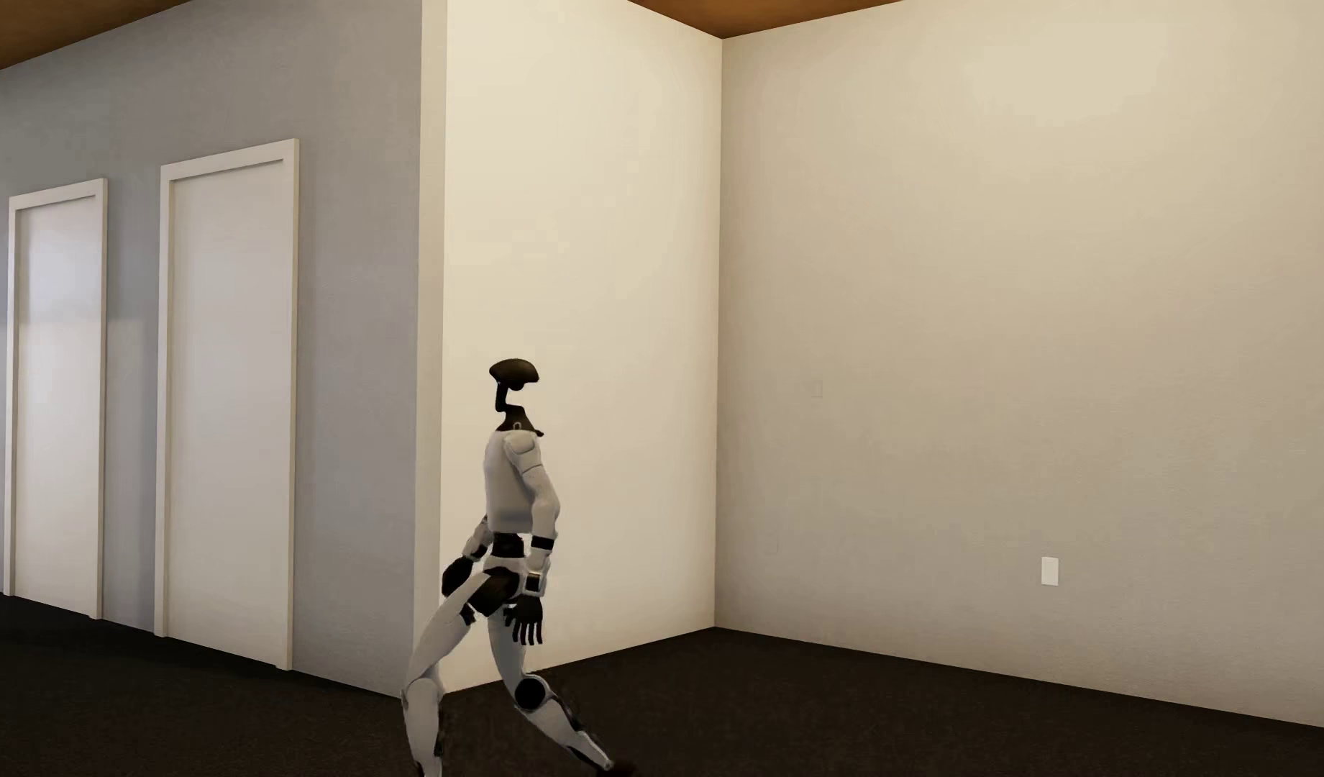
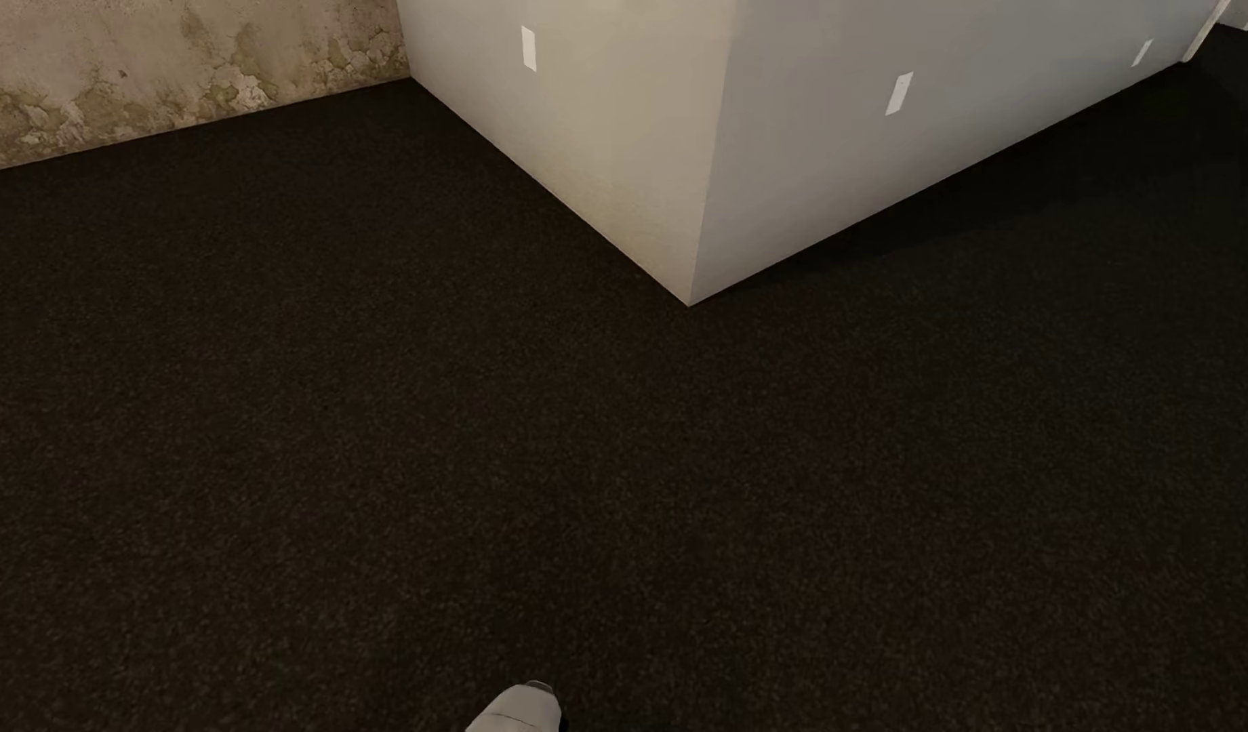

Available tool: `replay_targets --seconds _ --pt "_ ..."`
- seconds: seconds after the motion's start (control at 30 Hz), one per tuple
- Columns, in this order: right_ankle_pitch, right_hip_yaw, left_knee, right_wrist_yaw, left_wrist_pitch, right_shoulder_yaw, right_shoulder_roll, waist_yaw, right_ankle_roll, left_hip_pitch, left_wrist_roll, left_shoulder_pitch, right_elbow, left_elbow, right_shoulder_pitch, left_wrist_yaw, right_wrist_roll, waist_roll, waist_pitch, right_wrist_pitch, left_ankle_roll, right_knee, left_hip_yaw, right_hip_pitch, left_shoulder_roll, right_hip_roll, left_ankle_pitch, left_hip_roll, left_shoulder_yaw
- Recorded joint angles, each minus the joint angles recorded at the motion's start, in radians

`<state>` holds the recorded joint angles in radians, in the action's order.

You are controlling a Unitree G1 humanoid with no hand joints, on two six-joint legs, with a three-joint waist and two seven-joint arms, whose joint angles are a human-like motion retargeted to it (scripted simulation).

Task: Avoid the corner

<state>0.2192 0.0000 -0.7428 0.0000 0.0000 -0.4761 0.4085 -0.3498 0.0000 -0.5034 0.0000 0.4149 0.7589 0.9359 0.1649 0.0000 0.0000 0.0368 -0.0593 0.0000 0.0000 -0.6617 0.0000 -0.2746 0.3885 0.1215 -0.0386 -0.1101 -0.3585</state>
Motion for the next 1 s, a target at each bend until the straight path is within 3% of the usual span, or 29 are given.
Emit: replay_targets --seconds 0.03,0.07,0.1,0.13,0.23,0.27,0.3,0.37,0.4,0.43,0.47,0.5,0.53,0.57,0.6,0.63,0.7,0.77,0.87,0.93,0.97,1.0 --pt "-0.224 0.000 -0.068 0.000 0.000 -0.059 -0.029 -0.003 0.000 0.041 0.000 -0.016 0.052 0.044 0.009 0.000 0.000 0.030 -0.010 0.000 0.000 -0.210 0.000 0.053 0.004 -0.015 -0.034 0.010 -0.037" --pt "-0.378 0.000 -0.102 0.000 0.000 -0.082 -0.037 0.036 0.000 0.079 0.000 -0.030 0.063 0.070 0.007 0.000 0.000 0.032 -0.018 0.000 0.000 -0.414 0.000 0.144 -0.005 -0.021 -0.084 0.012 -0.043" --pt "-0.435 0.000 -0.092 0.000 0.000 -0.125 -0.046 0.082 0.000 0.142 0.000 -0.043 0.073 0.080 0.002 0.000 0.000 0.035 -0.027 0.000 0.000 -0.540 0.000 0.247 -0.019 -0.041 -0.117 0.011 -0.049" --pt "-0.441 0.000 -0.053 0.000 0.000 -0.149 -0.053 0.126 0.000 0.230 0.000 -0.048 0.079 0.070 0.014 0.000 0.000 0.010 -0.034 0.000 0.000 -0.573 0.000 0.347 -0.033 -0.030 -0.130 -0.018 -0.056" --pt "-0.494 0.000 0.109 0.000 0.000 -0.171 -0.080 0.287 0.000 0.503 0.000 -0.042 0.145 -0.053 0.071 0.000 0.000 -0.046 -0.030 0.000 0.000 -0.302 0.000 0.647 -0.035 -0.031 -0.225 -0.060 -0.078" --pt "-0.493 0.000 0.146 0.000 0.000 -0.178 -0.069 0.354 0.000 0.585 0.000 -0.039 0.139 -0.109 0.103 0.000 0.000 -0.059 -0.027 0.000 0.000 -0.176 0.000 0.718 -0.024 -0.043 -0.254 -0.069 -0.083" --pt "-0.425 0.000 0.172 0.000 0.000 -0.171 -0.057 0.410 0.000 0.658 0.000 -0.046 0.139 -0.157 0.128 0.000 0.000 -0.059 -0.025 0.000 0.000 -0.039 0.000 0.784 -0.009 -0.058 -0.282 -0.068 -0.073" --pt "-0.101 0.000 0.186 0.000 0.000 -0.171 -0.043 0.535 0.000 0.761 0.000 -0.086 0.175 -0.195 0.179 0.000 0.000 -0.062 -0.013 0.000 0.000 0.150 0.000 0.868 0.032 -0.117 -0.319 -0.067 -0.091" --pt "-0.008 0.000 0.179 0.000 0.000 -0.179 -0.027 0.593 0.000 0.810 0.000 -0.110 0.191 -0.190 0.209 0.000 0.000 -0.074 -0.020 0.000 0.000 0.171 0.000 0.880 0.038 -0.158 -0.300 -0.078 -0.095" --pt "-0.189 0.000 0.172 0.000 0.000 -0.174 -0.024 0.626 0.000 0.851 0.000 -0.124 0.226 -0.174 0.239 0.000 0.000 -0.093 -0.011 0.000 0.000 0.139 0.000 0.920 0.039 -0.176 -0.242 -0.098 -0.090" --pt "-0.451 0.000 0.137 0.000 0.000 -0.205 -0.021 0.619 0.000 0.865 0.000 -0.124 0.253 -0.164 0.254 0.000 0.000 -0.121 0.000 0.000 0.000 0.034 0.000 0.985 0.032 -0.153 -0.128 -0.125 -0.060" --pt "-0.523 0.000 0.044 0.000 0.000 -0.246 -0.022 0.597 0.000 0.828 0.000 -0.118 0.292 -0.136 0.247 0.000 0.000 -0.172 0.009 0.000 0.000 -0.053 0.000 1.009 0.015 -0.090 0.041 -0.160 -0.045" --pt "-0.476 0.000 -0.101 0.000 0.000 -0.279 -0.022 0.561 0.000 0.776 0.000 -0.108 0.312 -0.095 0.230 0.000 0.000 -0.173 0.003 0.000 0.000 -0.105 0.000 0.969 0.006 -0.049 0.178 -0.141 -0.045" --pt "-0.438 0.000 -0.286 0.000 0.000 -0.261 -0.020 0.529 0.000 0.660 0.000 -0.111 0.295 -0.072 0.218 0.000 0.000 -0.179 0.004 0.000 0.000 -0.135 0.000 0.929 0.004 0.001 0.197 -0.129 -0.071" --pt "-0.407 0.000 -0.451 0.000 0.000 -0.209 -0.034 0.481 0.000 0.588 0.000 -0.118 0.289 -0.062 0.203 0.000 0.000 -0.185 -0.022 0.000 0.000 -0.112 0.000 0.824 0.001 0.058 0.098 -0.132 -0.092" --pt "-0.363 0.000 -0.568 0.000 0.000 -0.203 -0.035 0.439 0.000 0.477 0.000 -0.111 0.261 -0.053 0.169 0.000 0.000 -0.170 -0.036 0.000 0.000 -0.079 0.000 0.721 -0.003 0.093 -0.038 -0.087 -0.100" --pt "-0.216 0.000 -0.597 0.000 0.000 -0.174 -0.023 0.331 0.000 0.244 0.000 -0.087 0.137 -0.054 0.107 0.000 0.000 -0.141 -0.032 0.000 0.000 0.031 0.000 0.511 -0.015 0.133 -0.217 -0.037 -0.126" --pt "-0.077 0.000 -0.317 0.000 0.000 -0.074 -0.015 0.210 0.000 0.158 0.000 -0.064 0.009 -0.060 0.063 0.000 0.000 -0.095 -0.066 0.000 0.000 0.160 0.000 0.247 -0.012 0.080 -0.219 0.006 -0.131" --pt "0.134 0.000 0.217 0.000 0.000 -0.003 -0.004 0.089 0.000 0.058 0.000 -0.038 -0.121 -0.080 -0.061 0.000 0.000 -0.084 -0.034 0.000 0.000 0.248 0.000 0.044 -0.012 0.038 -0.163 -0.045 -0.107" --pt "0.178 0.000 0.249 0.000 0.000 0.033 0.003 0.047 0.000 -0.008 0.000 -0.021 -0.176 -0.077 -0.101 0.000 0.000 -0.086 -0.013 0.000 0.000 0.244 0.000 -0.066 -0.014 -0.014 -0.194 -0.079 -0.095" --pt "0.150 0.000 0.154 0.000 0.000 0.059 0.000 0.025 0.000 -0.021 0.000 -0.016 -0.204 -0.063 -0.084 0.000 0.000 -0.077 -0.016 0.000 0.000 0.213 0.000 -0.124 -0.015 -0.047 -0.190 -0.067 -0.092" --pt "0.062 0.000 0.043 0.000 0.000 0.074 -0.015 0.017 0.000 -0.070 0.000 -0.021 -0.186 -0.023 -0.070 0.000 0.000 -0.059 0.008 0.000 0.000 0.134 0.000 -0.122 -0.017 -0.068 -0.111 -0.053 -0.098"
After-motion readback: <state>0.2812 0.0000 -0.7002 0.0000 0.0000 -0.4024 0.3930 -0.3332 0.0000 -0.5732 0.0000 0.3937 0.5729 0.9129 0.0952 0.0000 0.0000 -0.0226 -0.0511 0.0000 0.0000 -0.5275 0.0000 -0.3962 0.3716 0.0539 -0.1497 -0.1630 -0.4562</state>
